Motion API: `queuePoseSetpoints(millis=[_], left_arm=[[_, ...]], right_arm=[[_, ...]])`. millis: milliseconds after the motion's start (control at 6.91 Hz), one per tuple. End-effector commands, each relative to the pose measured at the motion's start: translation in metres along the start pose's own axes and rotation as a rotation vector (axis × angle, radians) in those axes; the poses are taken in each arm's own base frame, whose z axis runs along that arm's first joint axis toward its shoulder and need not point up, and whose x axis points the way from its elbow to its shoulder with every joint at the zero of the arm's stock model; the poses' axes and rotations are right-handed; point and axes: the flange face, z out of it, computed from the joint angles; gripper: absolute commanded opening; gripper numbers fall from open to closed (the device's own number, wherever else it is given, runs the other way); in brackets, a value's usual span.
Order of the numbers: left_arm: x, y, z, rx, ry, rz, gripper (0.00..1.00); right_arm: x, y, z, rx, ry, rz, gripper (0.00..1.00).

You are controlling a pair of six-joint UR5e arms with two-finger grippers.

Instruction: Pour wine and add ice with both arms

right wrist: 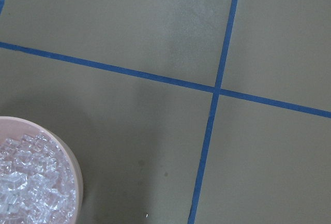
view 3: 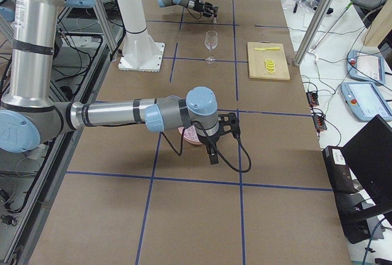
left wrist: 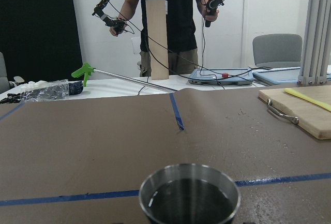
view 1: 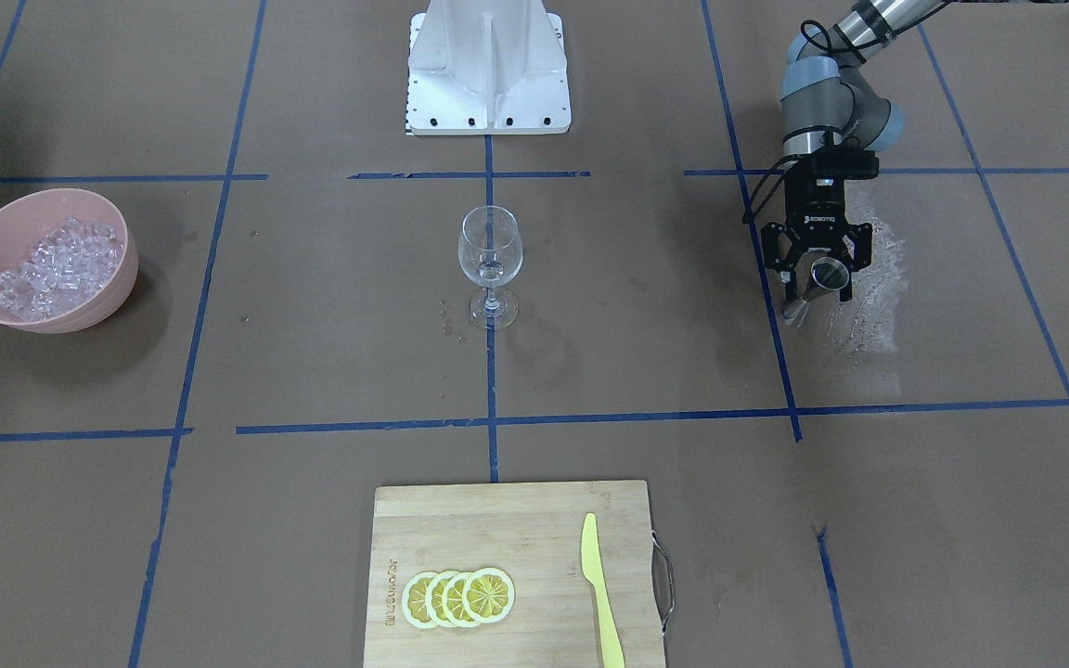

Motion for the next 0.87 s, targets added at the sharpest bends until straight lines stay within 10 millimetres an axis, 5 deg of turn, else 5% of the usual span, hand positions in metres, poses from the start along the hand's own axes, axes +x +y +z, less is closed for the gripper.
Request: queuePoseSetpoints(millis=[0,723], left_arm=[[0.0008,0.0024,-0.0007,-0.006,0.003,0.001,0.62],[0.0016,0.0062,-0.0030,-0.016,0.009,0.007,0.48]], right_arm=[[0.0000,-0.0002,0.0000,0.000,0.000,0.000,1.00],[0.0005,0.0000,0.0005,-0.001,0.000,0.001,1.00]])
